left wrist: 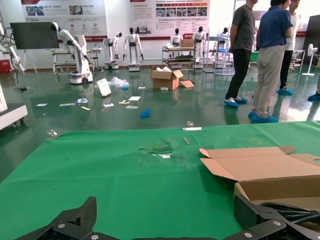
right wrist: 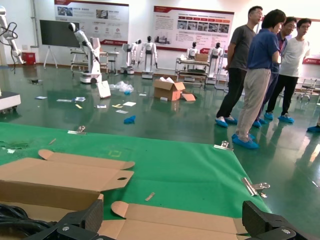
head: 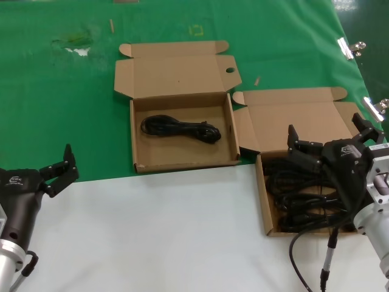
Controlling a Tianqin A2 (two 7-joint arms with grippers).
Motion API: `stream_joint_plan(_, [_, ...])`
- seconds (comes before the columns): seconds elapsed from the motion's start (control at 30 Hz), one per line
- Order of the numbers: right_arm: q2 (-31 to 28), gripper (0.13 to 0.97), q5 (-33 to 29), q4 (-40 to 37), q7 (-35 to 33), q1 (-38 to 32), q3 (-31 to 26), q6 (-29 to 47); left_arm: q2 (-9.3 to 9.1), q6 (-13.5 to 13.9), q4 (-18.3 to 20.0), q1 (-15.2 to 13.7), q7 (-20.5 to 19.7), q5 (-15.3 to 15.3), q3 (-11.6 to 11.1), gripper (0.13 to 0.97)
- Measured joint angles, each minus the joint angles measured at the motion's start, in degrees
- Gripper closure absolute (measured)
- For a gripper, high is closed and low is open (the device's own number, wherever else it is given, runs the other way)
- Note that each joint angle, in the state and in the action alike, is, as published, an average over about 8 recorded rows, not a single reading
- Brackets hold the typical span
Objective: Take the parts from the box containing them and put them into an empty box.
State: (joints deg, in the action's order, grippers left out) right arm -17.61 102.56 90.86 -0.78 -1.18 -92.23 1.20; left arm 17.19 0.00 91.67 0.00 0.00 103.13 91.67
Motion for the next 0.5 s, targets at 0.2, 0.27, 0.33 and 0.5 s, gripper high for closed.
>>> stream_joint_plan(0.2, [0.0,0.129,0.0,0.0,0.0,0.0,0.0,0.0,0.0,0.0,0.0,0.0,0.0,0.0,0.0,0.132])
stream_joint_plan(0.27, [0.0,0.129,0.0,0.0,0.0,0.0,0.0,0.0,0.0,0.0,0.0,0.0,0.0,0.0,0.0,0.132])
stream_joint_plan(0.33, [0.0,0.129,0.0,0.0,0.0,0.0,0.0,0.0,0.0,0.0,0.0,0.0,0.0,0.0,0.0,0.132])
stream_joint_plan(0.5, [0.0,0.129,0.0,0.0,0.0,0.0,0.0,0.0,0.0,0.0,0.0,0.0,0.0,0.0,0.0,0.132])
